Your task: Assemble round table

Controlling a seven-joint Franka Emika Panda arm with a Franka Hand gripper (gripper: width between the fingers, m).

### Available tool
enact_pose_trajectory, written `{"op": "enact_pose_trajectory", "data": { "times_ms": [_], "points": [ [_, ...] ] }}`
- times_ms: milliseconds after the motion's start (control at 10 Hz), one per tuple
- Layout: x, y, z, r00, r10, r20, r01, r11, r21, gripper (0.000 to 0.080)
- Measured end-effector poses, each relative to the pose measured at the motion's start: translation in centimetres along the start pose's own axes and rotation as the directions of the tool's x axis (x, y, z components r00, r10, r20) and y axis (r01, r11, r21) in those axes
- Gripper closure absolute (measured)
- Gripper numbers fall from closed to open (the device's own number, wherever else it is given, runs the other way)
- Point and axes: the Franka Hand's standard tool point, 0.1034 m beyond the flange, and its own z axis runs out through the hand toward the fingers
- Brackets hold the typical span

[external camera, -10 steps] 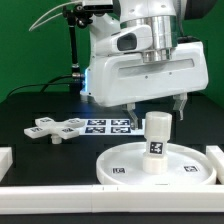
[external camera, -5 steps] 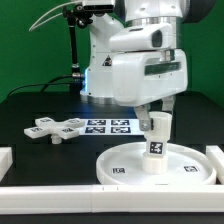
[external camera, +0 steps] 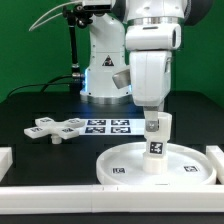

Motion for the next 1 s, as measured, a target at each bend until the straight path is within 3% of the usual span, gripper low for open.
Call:
{"op": "enact_pose_trajectory", "data": {
  "times_ms": [400, 800, 1000],
  "points": [
    [1.3, 1.5, 0.6, 0.919, -0.39, 0.062, 0.391, 0.921, 0.001, 0.015],
    [0.8, 1.4, 0.7, 0.826, -0.558, 0.079, 0.559, 0.829, 0.018, 0.015],
    [0.7, 1.4, 0.8, 0.831, -0.551, 0.079, 0.551, 0.834, 0.02, 0.015]
  ]
}}
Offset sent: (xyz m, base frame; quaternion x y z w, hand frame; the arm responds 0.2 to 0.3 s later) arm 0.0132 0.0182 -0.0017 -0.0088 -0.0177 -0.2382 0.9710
